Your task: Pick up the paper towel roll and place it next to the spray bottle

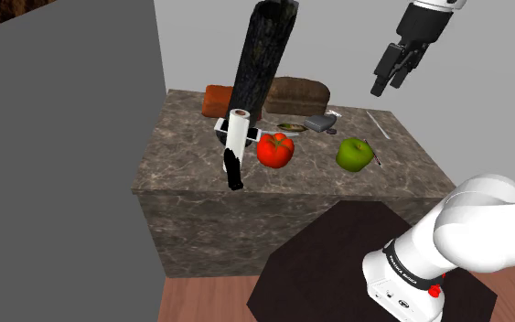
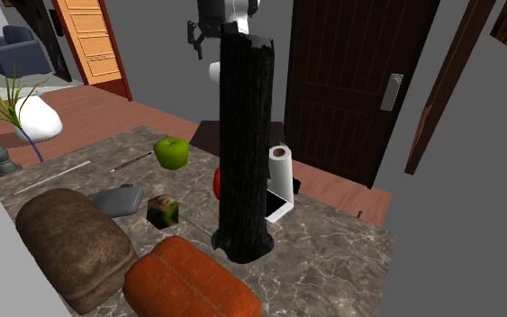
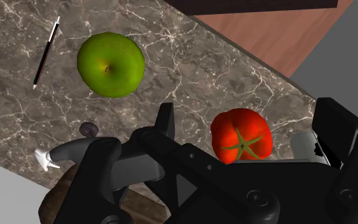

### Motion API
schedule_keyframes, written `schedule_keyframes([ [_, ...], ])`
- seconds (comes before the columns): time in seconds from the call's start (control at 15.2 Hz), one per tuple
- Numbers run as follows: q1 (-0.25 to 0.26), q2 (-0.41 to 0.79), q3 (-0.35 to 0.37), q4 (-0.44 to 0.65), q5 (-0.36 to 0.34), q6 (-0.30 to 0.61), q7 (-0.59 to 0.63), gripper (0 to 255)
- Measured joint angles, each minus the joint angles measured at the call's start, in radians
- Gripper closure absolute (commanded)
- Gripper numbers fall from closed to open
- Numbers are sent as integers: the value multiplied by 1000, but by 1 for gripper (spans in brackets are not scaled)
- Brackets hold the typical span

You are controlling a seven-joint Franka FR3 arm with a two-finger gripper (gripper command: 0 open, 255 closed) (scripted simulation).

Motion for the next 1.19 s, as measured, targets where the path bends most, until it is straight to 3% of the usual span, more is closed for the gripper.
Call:
schedule_keyframes([
  [0.13, 2, 6, 4, -2, 4, 9, 4, 0],
  [0.79, 57, 264, 77, 19, 84, 253, 82, 0],
  [1.19, 84, 461, 116, 109, 114, 371, 119, 0],
])
